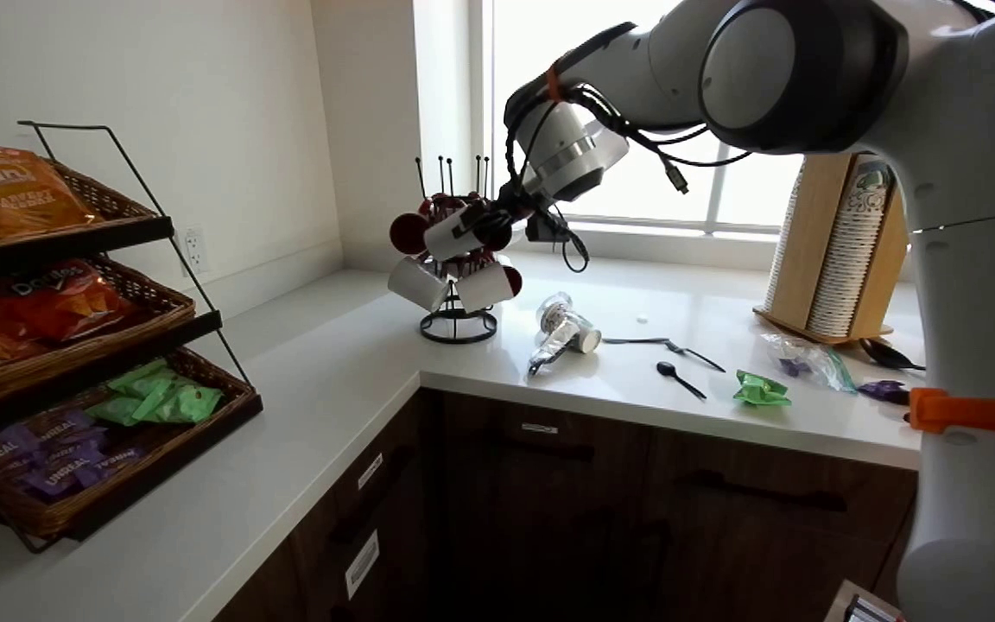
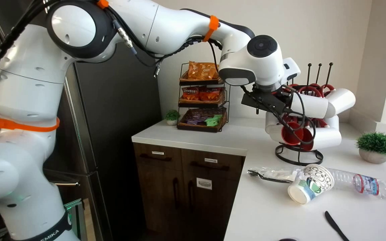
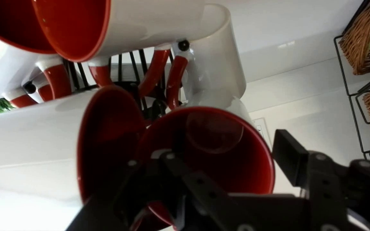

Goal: Remove one mug from the rack and put it on the table

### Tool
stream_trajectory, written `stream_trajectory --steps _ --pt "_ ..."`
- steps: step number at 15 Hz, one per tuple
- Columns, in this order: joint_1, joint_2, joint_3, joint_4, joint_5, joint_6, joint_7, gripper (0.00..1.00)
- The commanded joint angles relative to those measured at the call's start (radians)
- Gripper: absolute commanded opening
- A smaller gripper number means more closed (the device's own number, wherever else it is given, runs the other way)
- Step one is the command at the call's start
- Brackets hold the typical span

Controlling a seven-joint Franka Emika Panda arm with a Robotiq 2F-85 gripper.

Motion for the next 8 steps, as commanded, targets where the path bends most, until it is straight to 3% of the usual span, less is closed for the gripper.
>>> stream_trajectory --steps 1,6,8 --pt "-0.009 -0.002 0.012 0.015 -0.008 -0.01 -0.022 0.45" --pt "-0.009 -0.005 0.024 0.023 -0.001 -0.015 -0.048 0.07" --pt "-0.01 -0.009 0.028 0.023 0.002 -0.019 -0.061 0.0"
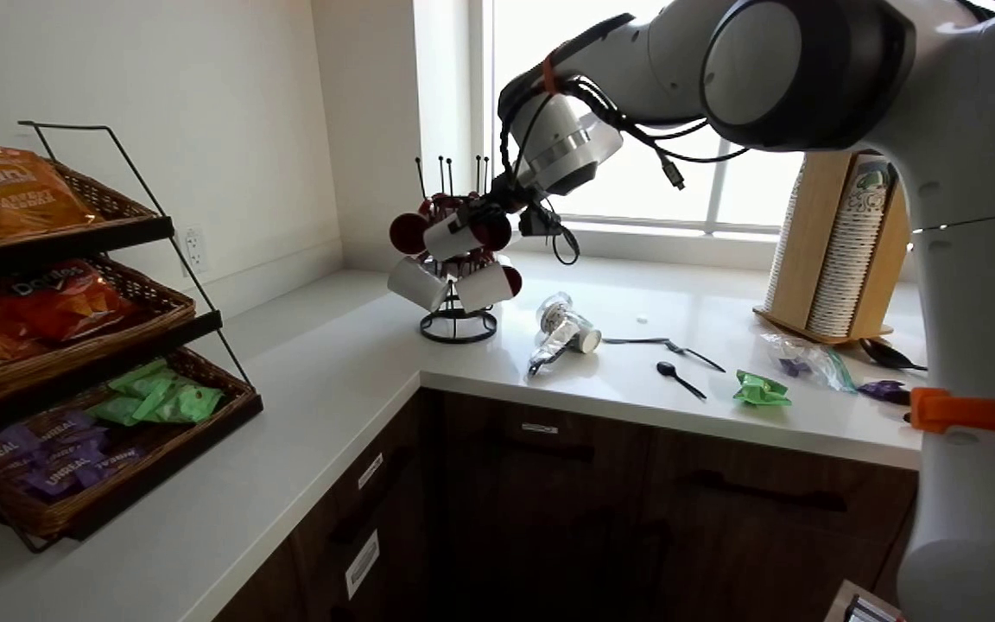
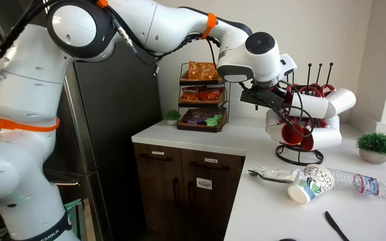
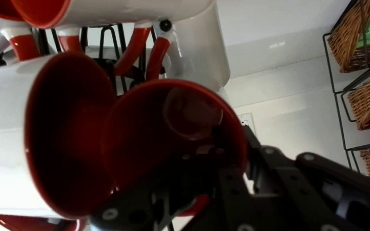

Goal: Remove one mug from the rack and put it on the table

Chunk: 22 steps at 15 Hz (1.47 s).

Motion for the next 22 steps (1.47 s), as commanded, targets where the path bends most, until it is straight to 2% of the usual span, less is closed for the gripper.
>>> stream_trajectory --steps 1,3,10,16,22 --pt "-0.012 -0.004 0.006 0.007 0.005 -0.013 -0.032 0.0" --pt "-0.014 -0.011 0.004 0.004 0.004 -0.013 -0.03 0.03" --pt "-0.022 -0.032 0.007 0.009 0.018 -0.035 -0.018 0.03" --pt "-0.026 -0.063 -0.005 0.037 0.016 -0.091 0.102 0.03" --pt "-0.05 -0.061 -0.018 0.097 0.033 -0.263 0.286 0.03"
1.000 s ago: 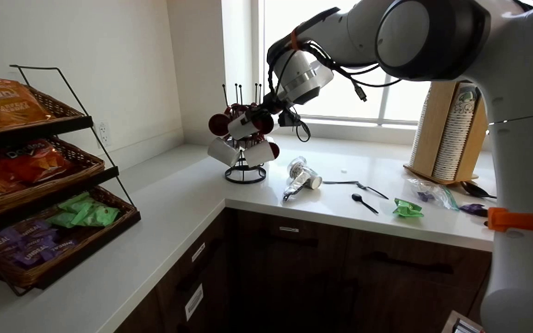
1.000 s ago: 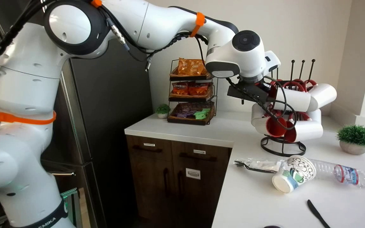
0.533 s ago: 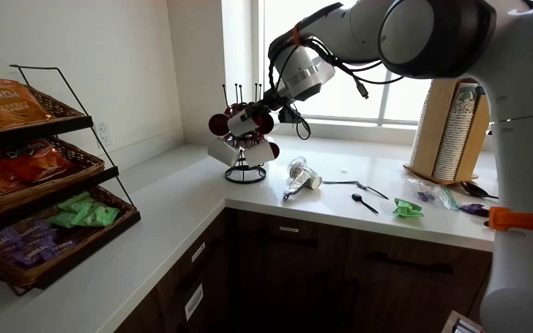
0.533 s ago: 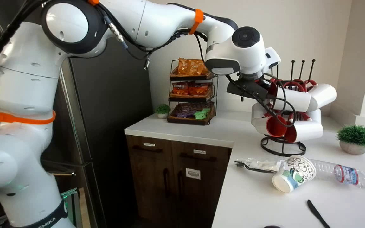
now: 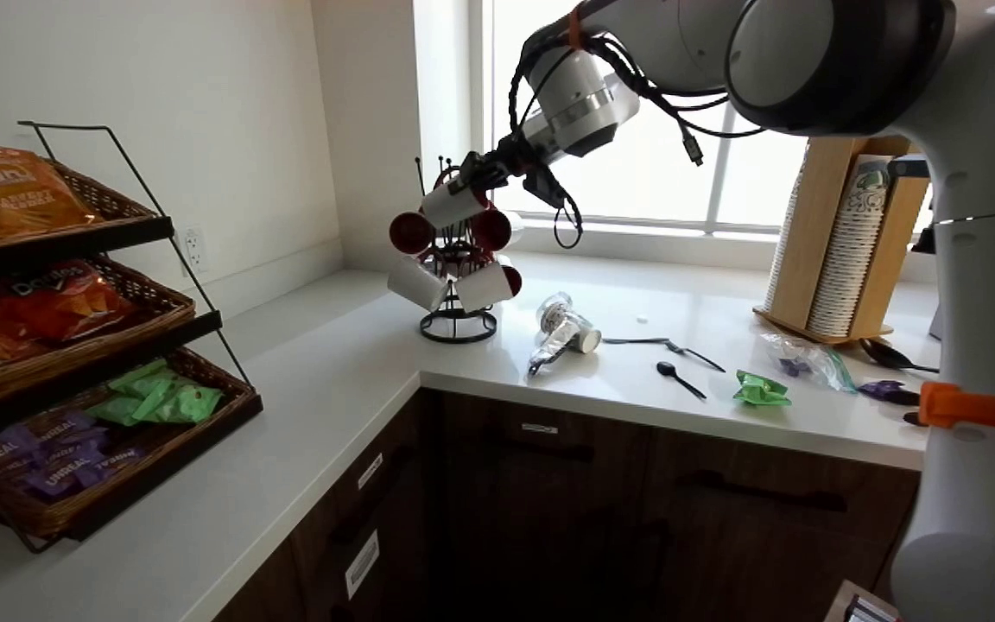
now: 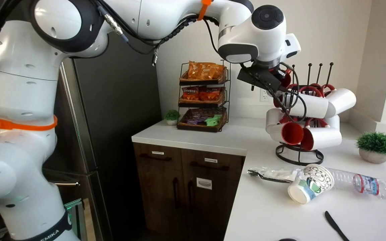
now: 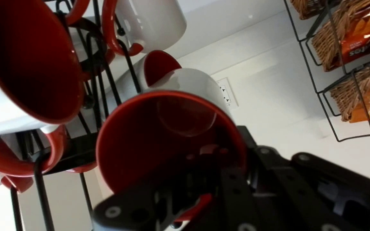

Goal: Remove one mug from the rack and put it on the table

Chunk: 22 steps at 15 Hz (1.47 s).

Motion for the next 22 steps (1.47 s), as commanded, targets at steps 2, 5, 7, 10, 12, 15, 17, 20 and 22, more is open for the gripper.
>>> stream_trajectory --steps 2,5,7,10,12,15,17,20,22 --pt "-0.022 0.002 -0.01 0.055 0.028 -0.129 0.145 0.03" --pt "-0.027 0.01 -0.014 0.075 0.04 -0.152 0.215 0.03" --pt "-0.033 0.017 -0.01 0.09 0.066 -0.16 0.225 0.03" --pt "-0.036 0.035 -0.01 0.101 0.104 -0.17 0.236 0.03" --pt "-0.037 0.053 -0.012 0.112 0.131 -0.166 0.233 0.03" --pt "-0.044 0.079 -0.013 0.136 0.171 -0.159 0.222 0.03" --pt "-0.052 0.093 -0.012 0.152 0.192 -0.161 0.208 0.03" --pt "-0.06 0.097 -0.008 0.164 0.209 -0.194 0.175 0.03" --pt "-0.064 0.094 -0.006 0.169 0.209 -0.232 0.149 0.03"
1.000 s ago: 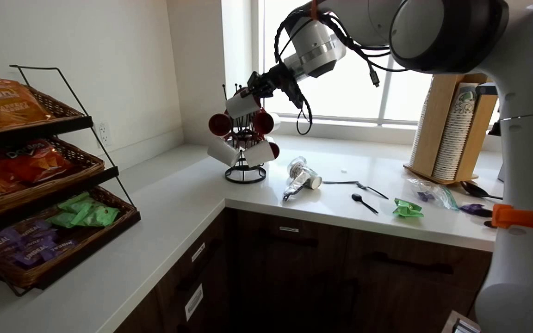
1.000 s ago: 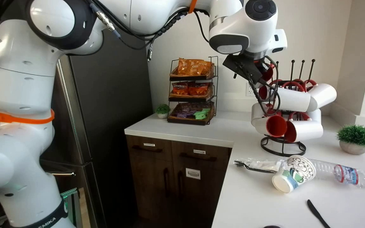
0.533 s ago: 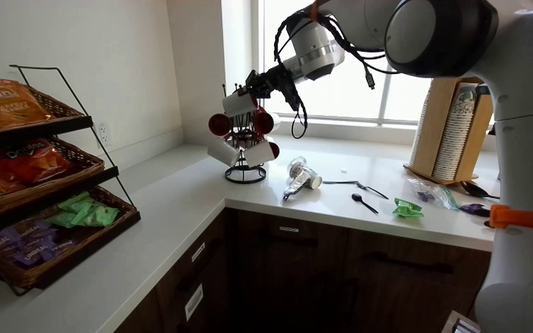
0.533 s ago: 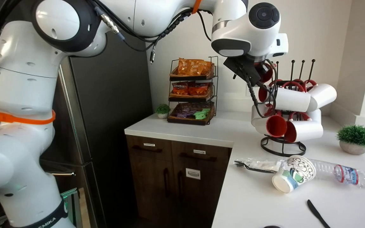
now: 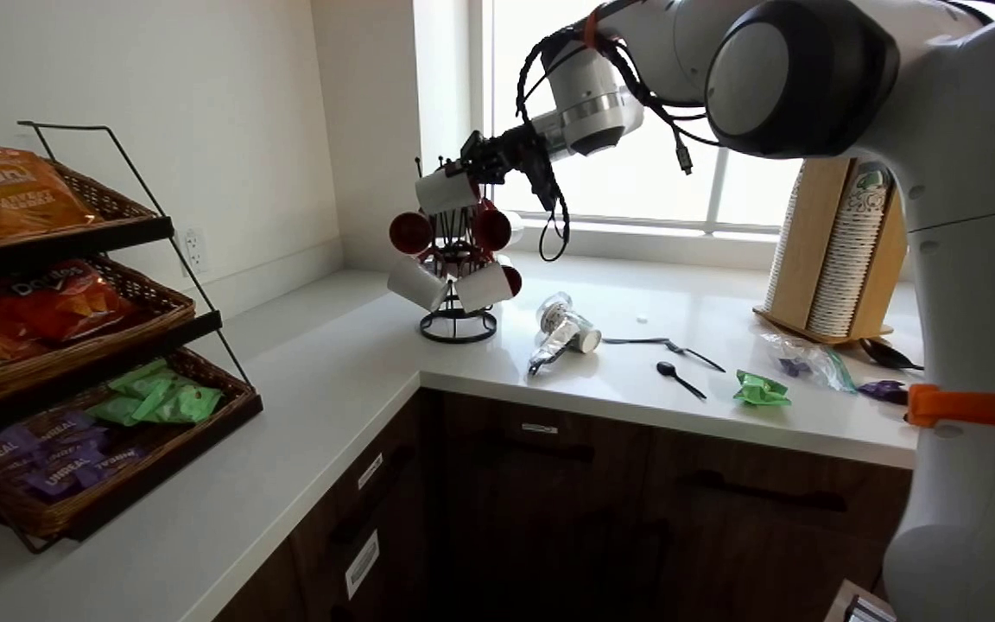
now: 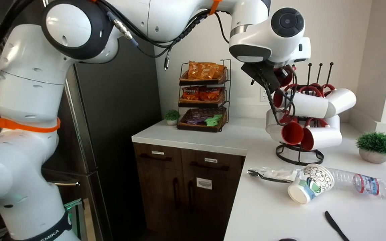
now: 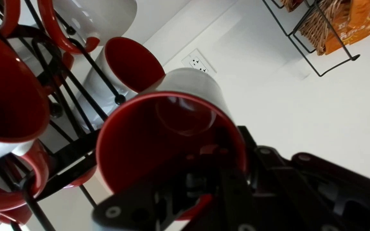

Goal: Remove one mug from the rack and put it on the table

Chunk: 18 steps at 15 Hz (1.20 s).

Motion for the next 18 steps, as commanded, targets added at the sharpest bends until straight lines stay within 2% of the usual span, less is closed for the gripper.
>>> stream_trajectory --steps 1,7,14,16,18 --pt "-0.018 0.01 0.006 0.046 0.039 -0.085 -0.052 0.03" --pt "-0.011 -0.013 0.0 0.044 0.026 -0.121 -0.137 0.03" --pt "0.009 -0.124 -0.016 -0.047 -0.046 -0.201 -0.241 0.03" --pt "0.028 -0.18 -0.033 -0.09 -0.15 -0.218 -0.249 0.03" --pt "0.054 -0.248 -0.05 -0.151 -0.304 -0.197 -0.221 0.03"
